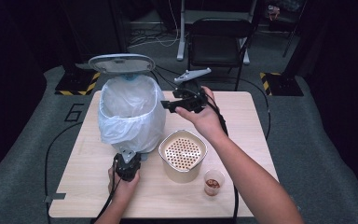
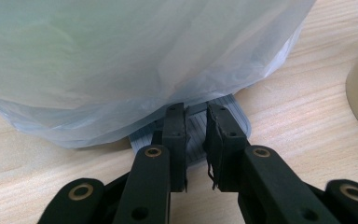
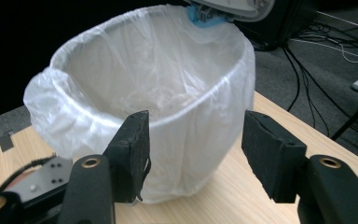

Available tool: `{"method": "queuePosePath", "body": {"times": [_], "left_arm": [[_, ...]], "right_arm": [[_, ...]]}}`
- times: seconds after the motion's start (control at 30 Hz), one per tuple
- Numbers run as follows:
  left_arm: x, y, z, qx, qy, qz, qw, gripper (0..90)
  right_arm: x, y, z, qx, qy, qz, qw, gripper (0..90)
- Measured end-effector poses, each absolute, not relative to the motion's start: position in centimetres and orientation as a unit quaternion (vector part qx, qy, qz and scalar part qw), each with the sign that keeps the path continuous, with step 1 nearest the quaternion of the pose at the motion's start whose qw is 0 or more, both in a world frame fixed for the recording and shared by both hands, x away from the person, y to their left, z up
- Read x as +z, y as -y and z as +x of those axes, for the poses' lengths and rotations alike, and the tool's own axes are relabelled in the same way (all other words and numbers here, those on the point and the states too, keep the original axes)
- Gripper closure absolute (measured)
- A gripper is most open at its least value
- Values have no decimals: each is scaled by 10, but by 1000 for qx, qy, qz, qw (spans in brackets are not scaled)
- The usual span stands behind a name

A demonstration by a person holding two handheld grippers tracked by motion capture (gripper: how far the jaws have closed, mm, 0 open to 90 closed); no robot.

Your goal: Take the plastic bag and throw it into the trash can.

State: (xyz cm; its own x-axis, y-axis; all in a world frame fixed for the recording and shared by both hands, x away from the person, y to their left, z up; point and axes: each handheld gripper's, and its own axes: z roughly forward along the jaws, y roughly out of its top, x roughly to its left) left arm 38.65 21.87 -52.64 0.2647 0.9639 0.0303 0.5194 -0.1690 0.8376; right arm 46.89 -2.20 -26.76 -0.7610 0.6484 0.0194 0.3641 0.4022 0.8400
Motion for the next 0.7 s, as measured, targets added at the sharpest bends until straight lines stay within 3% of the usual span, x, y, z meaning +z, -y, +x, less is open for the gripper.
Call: {"method": "queuePosePath", "body": {"times": [0.7], "left_arm": [[-526,-219,386,297,-525,707,369,779]], "right_arm": [[-301,82,442,450,-814,320,181,386]]}}
